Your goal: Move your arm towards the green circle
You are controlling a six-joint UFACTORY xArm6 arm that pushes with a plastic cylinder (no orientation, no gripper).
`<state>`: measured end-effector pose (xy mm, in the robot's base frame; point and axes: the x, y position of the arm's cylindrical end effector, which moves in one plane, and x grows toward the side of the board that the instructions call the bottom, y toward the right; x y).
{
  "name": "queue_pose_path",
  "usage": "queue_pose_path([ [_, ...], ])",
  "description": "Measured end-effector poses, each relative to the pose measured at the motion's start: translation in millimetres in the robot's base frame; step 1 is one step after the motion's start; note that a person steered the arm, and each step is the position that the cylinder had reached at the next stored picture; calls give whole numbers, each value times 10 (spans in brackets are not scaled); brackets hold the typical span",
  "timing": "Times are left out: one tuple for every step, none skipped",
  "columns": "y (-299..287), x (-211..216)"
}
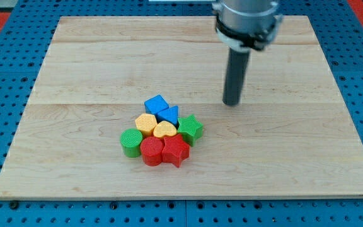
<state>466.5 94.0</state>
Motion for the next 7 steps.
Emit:
queue_pose_path([
  [-78,212],
  [-114,232],
  [-114,232],
  [-80,-109],
  [-732,-614],
  [-1902,-773],
  [-2752,-469],
])
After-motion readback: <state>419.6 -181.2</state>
